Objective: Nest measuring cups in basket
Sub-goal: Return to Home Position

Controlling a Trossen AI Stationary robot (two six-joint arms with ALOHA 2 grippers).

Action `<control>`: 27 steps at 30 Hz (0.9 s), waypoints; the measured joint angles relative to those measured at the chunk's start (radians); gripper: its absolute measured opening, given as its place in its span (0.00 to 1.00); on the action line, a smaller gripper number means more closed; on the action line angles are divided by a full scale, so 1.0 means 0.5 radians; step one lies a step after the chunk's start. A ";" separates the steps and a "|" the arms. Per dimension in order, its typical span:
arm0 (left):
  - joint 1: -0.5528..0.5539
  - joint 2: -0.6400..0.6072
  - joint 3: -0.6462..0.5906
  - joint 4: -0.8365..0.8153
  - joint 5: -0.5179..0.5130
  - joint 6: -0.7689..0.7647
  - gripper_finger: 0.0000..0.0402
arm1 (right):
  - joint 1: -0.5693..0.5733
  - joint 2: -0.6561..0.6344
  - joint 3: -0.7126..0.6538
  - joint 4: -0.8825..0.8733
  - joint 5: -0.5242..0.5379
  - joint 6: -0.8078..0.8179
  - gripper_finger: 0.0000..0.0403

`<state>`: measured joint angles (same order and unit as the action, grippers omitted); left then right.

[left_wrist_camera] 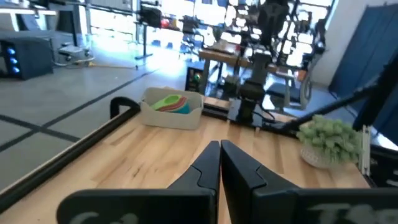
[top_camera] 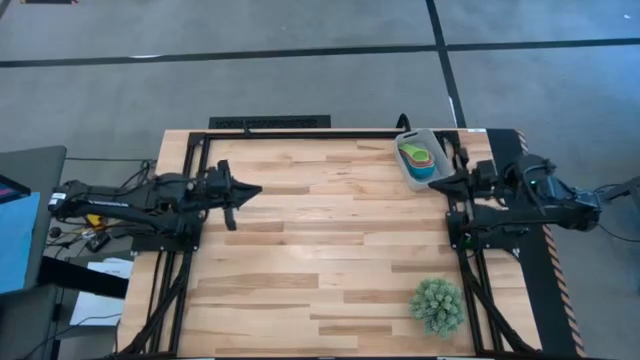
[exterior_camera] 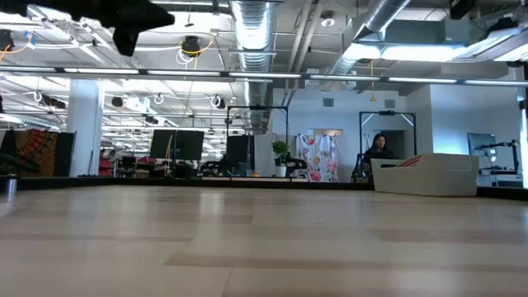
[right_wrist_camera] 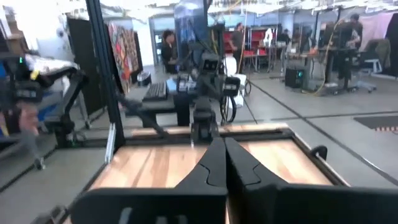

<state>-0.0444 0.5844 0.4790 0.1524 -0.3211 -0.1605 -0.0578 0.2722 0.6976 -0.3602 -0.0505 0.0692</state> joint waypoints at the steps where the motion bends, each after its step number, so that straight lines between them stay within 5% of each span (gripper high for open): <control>1: 0.000 -0.049 -0.037 0.003 -0.008 -0.010 0.00 | 0.000 -0.013 -0.043 0.042 -0.001 -0.020 0.01; 18: 0.001 -0.482 -0.428 -0.026 0.027 0.172 0.00 | -0.034 -0.534 -0.439 0.036 -0.001 -0.070 0.01; 27: 0.002 -0.719 -0.683 0.178 -0.016 0.194 0.00 | -0.032 -0.541 -0.490 -0.014 -0.009 -0.101 0.02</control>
<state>-0.0437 0.2251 0.1376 0.2414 -0.3289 -0.0635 -0.0738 0.0018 0.4527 -0.3670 -0.0551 0.0188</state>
